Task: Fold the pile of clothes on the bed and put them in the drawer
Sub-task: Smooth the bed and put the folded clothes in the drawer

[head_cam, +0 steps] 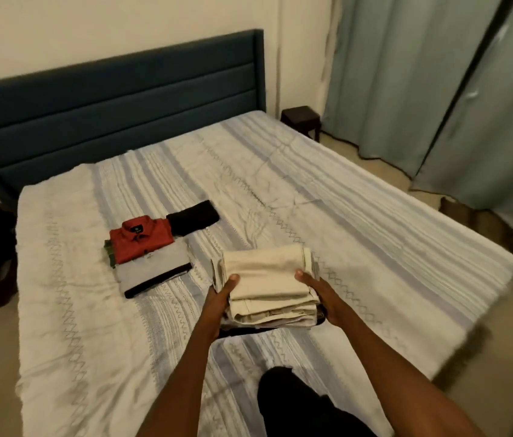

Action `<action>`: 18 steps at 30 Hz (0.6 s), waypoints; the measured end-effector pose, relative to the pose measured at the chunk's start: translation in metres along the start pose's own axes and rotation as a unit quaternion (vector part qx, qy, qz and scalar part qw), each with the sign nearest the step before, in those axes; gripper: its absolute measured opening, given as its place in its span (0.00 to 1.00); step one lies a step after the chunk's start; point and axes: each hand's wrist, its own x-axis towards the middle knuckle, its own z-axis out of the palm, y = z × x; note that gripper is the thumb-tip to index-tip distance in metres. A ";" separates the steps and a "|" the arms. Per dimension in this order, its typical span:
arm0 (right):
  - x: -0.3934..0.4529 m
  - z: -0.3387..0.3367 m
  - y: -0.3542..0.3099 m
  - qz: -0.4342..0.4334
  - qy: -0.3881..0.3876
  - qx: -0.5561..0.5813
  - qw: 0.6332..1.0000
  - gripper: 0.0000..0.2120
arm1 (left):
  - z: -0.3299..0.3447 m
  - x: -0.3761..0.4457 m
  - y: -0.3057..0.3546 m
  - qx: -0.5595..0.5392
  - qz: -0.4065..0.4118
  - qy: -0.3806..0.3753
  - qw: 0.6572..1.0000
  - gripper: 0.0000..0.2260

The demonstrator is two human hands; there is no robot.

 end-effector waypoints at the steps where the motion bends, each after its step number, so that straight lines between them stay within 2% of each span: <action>1: -0.020 -0.005 -0.002 -0.009 0.010 0.007 1.000 0.23 | 0.008 -0.014 0.002 -0.002 0.008 -0.012 1.000 0.21; 4: -0.087 -0.031 0.001 -0.036 0.061 0.032 0.997 0.23 | 0.045 -0.056 0.008 0.027 0.033 -0.065 0.997 0.20; 6: -0.127 -0.058 0.012 -0.065 0.106 0.058 0.991 0.23 | 0.085 -0.085 0.011 0.043 0.051 -0.111 0.992 0.14; 9: -0.192 -0.098 0.035 -0.101 0.170 0.077 0.977 0.28 | 0.143 -0.118 0.004 0.063 0.038 -0.173 0.982 0.07; 12: -0.267 -0.148 0.071 -0.096 0.261 0.111 0.954 0.36 | 0.207 -0.146 -0.020 0.108 -0.005 -0.256 0.961 0.10; 15: -0.339 -0.193 0.105 -0.088 0.329 0.145 0.929 0.36 | 0.269 -0.171 -0.052 0.122 -0.036 -0.339 0.932 0.13; 18: -0.403 -0.231 0.126 -0.111 0.393 0.185 0.894 0.40 | 0.335 -0.197 -0.085 0.151 -0.052 -0.406 0.900 0.16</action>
